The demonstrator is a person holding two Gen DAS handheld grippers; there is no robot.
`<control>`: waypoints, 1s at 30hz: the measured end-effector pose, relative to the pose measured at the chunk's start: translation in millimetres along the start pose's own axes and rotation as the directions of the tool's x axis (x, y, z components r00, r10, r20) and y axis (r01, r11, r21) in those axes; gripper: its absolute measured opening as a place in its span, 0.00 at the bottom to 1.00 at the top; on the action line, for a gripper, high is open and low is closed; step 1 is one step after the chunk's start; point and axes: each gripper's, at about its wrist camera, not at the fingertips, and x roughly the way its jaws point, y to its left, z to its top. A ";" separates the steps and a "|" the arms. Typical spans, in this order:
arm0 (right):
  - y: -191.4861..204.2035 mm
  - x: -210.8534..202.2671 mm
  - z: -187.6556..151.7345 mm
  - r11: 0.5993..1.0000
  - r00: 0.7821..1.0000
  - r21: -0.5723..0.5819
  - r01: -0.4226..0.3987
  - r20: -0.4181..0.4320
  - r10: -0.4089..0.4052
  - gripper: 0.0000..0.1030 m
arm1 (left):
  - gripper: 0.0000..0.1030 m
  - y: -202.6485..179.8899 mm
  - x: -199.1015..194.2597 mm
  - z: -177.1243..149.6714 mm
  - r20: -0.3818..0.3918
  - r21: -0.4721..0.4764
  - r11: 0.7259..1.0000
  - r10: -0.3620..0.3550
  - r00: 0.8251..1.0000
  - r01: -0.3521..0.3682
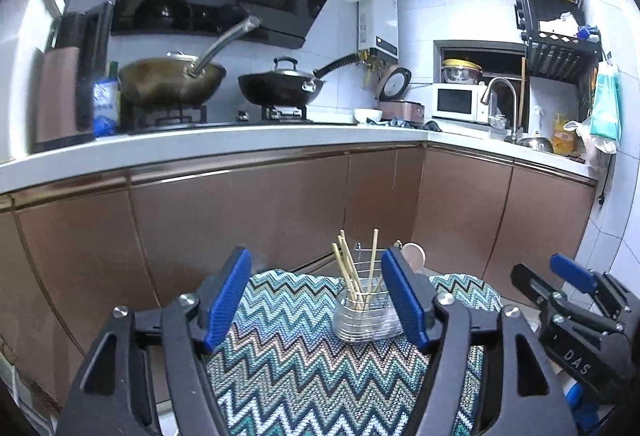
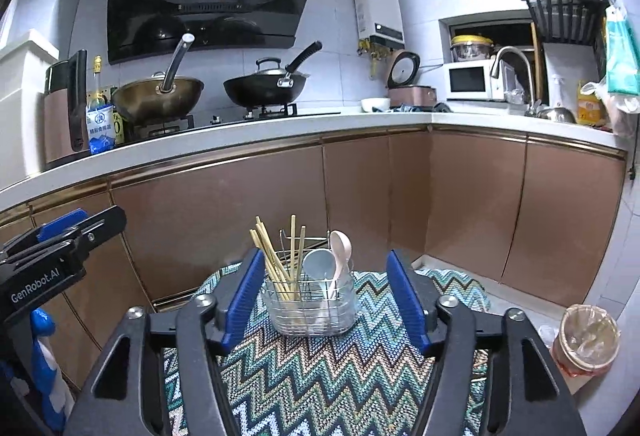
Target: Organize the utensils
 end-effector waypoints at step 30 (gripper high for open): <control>-24.5 -65.5 -3.3 0.990 0.984 0.033 0.141 0.105 -0.143 1.00 | 0.80 1.5 -69.3 -3.0 0.096 0.067 0.983 0.167 0.981 -0.174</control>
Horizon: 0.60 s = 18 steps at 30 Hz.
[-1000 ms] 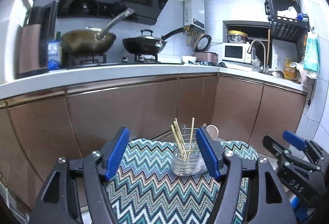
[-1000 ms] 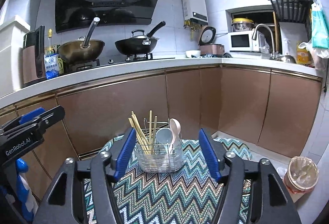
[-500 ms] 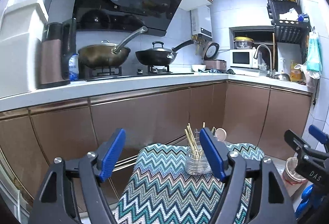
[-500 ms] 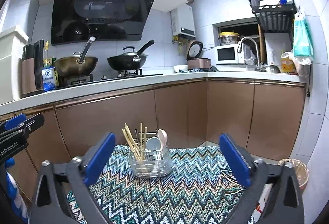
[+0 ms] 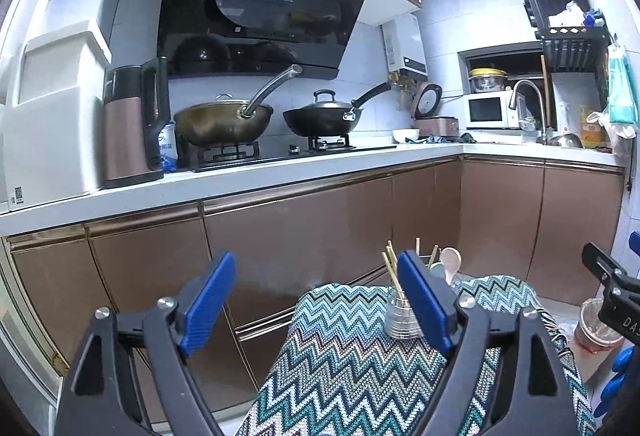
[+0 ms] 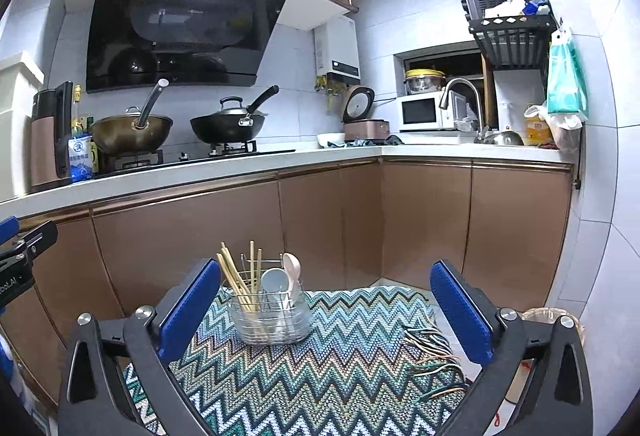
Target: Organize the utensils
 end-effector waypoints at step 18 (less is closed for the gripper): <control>-1.0 -1.2 -5.6 0.996 0.996 -0.032 0.084 -0.006 -0.085 1.00 | 0.80 -1.7 -4.2 -4.0 0.013 0.019 1.000 -0.021 1.000 0.021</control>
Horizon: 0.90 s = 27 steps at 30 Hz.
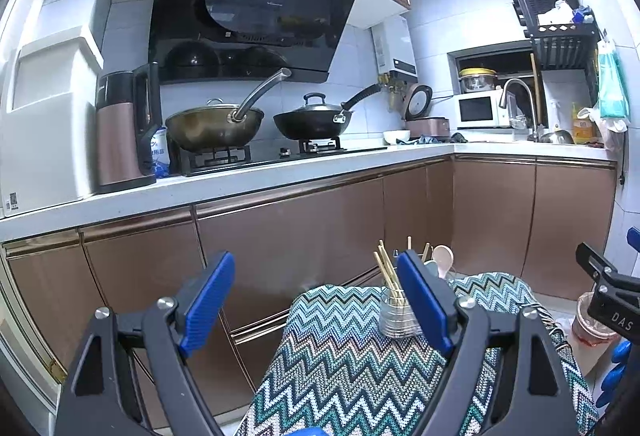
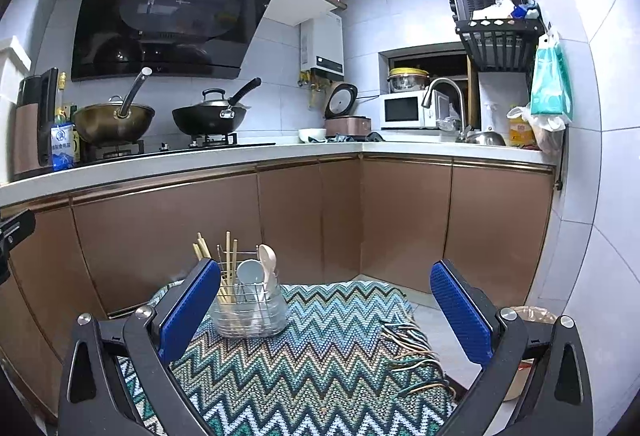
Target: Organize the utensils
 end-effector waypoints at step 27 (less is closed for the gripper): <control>-4.9 -15.4 6.5 0.998 0.998 -0.030 0.052 0.048 -0.051 1.00 | 0.80 2.3 -6.0 1.5 0.003 -0.010 1.000 -0.001 1.000 0.001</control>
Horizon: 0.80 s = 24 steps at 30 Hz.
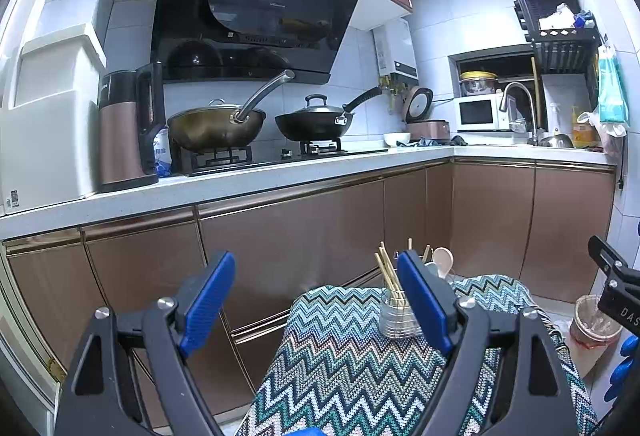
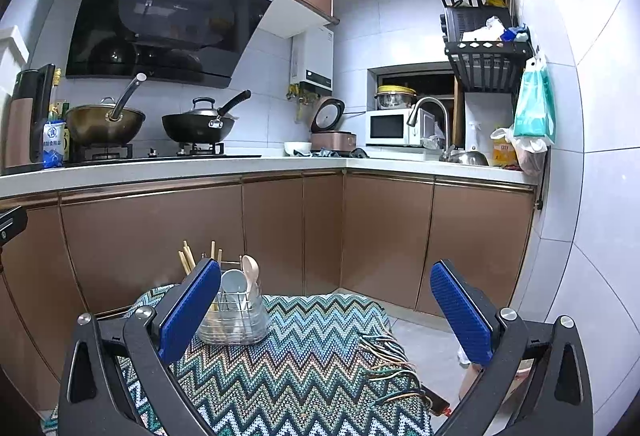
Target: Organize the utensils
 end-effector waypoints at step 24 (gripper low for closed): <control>6.1 -1.9 0.8 1.000 1.000 -0.020 -0.011 -0.003 0.011 1.00 | 0.80 4.4 1.0 -2.0 -0.002 -0.003 1.000 0.005 1.000 -0.005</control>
